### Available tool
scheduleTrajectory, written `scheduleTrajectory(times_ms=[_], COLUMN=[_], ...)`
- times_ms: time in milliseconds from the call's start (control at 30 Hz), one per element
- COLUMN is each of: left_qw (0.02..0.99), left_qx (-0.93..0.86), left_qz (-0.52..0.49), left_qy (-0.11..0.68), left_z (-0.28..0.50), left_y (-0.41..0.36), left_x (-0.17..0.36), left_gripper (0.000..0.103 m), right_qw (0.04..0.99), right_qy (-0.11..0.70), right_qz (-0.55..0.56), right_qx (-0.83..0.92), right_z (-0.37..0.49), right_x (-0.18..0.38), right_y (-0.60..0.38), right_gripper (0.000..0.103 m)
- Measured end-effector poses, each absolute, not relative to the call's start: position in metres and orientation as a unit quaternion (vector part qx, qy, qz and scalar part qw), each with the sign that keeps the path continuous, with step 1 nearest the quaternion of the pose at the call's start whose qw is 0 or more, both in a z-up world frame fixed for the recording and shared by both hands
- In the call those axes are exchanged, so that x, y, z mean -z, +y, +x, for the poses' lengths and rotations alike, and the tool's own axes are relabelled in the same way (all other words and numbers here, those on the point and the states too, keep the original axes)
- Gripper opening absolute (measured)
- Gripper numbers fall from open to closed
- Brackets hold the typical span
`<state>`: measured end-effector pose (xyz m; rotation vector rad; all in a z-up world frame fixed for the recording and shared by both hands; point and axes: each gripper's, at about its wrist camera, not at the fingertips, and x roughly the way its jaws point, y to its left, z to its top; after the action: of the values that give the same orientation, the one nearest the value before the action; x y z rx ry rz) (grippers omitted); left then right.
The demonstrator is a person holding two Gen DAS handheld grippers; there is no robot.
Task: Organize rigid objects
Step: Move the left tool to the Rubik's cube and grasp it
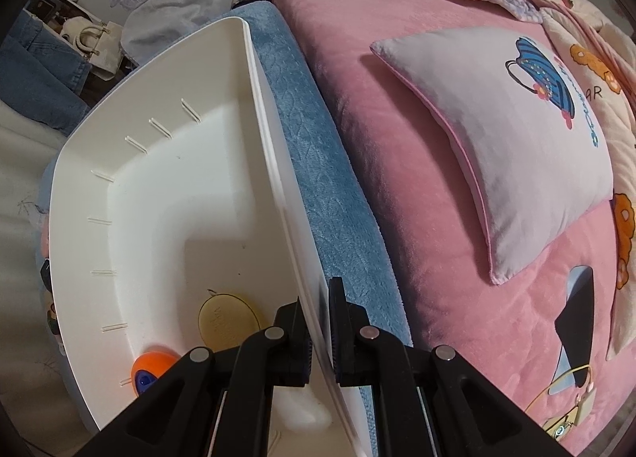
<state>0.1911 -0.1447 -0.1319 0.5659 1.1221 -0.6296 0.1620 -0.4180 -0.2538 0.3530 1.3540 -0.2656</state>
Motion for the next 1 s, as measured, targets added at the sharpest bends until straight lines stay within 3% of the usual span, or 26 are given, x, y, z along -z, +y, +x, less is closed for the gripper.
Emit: scheduleTrajectory(times_ms=[333,1000], left_qw=[0.704,0.663], left_qx=[0.326,0.359], left_qz=[0.343,0.336], left_qy=[0.529,0.564], left_z=[0.216,0.257], left_y=[-0.137,-0.142], left_x=[0.178,0.259], left_gripper=[0.086,0.086], right_qw=[0.753,0.748], right_qy=[0.625,0.631], right_qz=[0.155,0.137], right_qx=[0.135,0.149], right_z=[0.163,0.165], right_x=[0.254,0.255], right_y=[-0.415,-0.41], right_gripper=[0.008,0.01])
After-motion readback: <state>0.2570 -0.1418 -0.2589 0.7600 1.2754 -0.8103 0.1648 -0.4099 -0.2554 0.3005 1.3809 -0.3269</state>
